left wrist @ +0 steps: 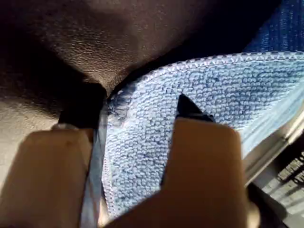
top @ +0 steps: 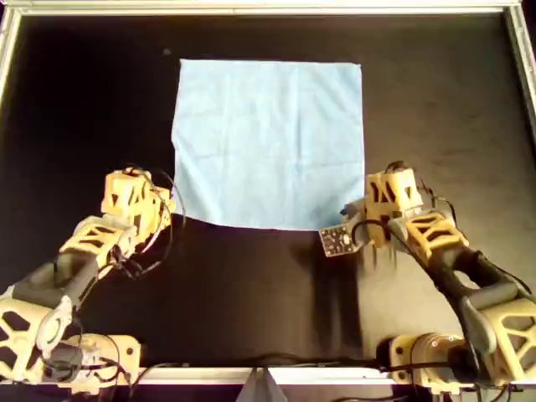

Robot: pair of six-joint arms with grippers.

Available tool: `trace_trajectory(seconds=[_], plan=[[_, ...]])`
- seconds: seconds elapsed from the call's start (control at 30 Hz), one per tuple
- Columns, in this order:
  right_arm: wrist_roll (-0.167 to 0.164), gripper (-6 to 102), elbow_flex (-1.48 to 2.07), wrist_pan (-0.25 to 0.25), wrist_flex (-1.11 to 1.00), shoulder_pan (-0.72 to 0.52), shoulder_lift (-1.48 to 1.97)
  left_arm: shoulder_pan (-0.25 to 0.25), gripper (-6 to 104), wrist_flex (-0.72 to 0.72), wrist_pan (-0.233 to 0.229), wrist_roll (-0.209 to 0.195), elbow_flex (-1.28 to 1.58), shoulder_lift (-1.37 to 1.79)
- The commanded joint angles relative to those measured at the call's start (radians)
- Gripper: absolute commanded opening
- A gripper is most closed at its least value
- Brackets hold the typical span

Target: Fold a cloth

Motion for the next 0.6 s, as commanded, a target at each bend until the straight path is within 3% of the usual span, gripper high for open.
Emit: trace_trajectory(seconds=[0.0, 0.37, 0.57], plan=[[0.002, 72, -0.031, 0.011, -0.035, -0.011, 0.000, -0.044, 52, 0.015, 0.006, 0.006, -0.008, 0.034], [0.002, 73, -0.031, 0.011, -0.035, -0.011, 0.000, -0.049, 51, 0.017, 0.005, 0.006, 0.333, 0.491], [0.002, 73, -0.031, 0.011, -0.035, -0.011, 0.000, -0.049, 51, 0.015, 0.005, 0.006, 0.331, 0.505]])
